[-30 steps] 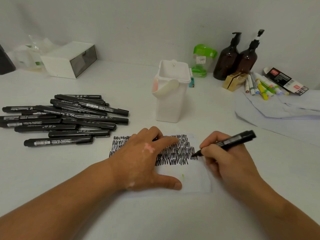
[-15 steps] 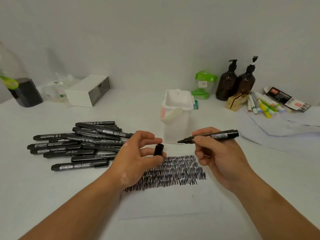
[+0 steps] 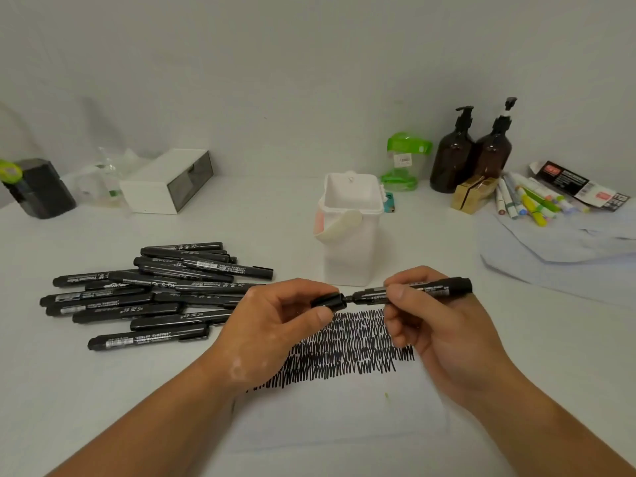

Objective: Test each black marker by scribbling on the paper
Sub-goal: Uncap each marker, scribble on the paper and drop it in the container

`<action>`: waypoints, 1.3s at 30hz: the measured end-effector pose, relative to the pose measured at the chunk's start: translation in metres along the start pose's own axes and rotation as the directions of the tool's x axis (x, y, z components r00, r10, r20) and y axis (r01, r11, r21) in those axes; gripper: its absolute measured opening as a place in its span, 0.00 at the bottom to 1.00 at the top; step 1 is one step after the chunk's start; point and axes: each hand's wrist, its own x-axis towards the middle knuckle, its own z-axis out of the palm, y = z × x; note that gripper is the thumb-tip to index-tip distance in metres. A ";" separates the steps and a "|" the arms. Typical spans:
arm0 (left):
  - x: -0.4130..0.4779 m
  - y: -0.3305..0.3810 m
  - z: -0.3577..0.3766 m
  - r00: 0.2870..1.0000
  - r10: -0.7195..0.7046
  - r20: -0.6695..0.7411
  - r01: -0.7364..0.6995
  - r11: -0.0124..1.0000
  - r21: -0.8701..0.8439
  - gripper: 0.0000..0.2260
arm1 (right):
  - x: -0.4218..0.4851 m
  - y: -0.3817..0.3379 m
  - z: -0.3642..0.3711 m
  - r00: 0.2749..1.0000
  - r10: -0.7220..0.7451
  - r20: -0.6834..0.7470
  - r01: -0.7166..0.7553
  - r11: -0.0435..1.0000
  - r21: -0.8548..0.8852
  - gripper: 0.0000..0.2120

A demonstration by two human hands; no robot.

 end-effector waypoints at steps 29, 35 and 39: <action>-0.006 0.011 0.021 0.996 -0.070 0.049 0.084 0.918 -0.389 0.15 | -0.012 0.010 0.026 0.978 -0.189 -0.086 0.145 0.919 -0.367 0.15; -0.008 0.016 0.021 0.997 -0.047 0.053 0.064 0.928 -0.367 0.13 | -0.015 0.007 0.026 0.981 -0.185 -0.058 0.157 0.936 -0.315 0.11; -0.009 0.016 0.019 0.998 -0.034 0.049 0.049 0.932 -0.360 0.11 | -0.016 0.008 0.027 0.983 -0.183 -0.028 0.167 0.939 -0.300 0.11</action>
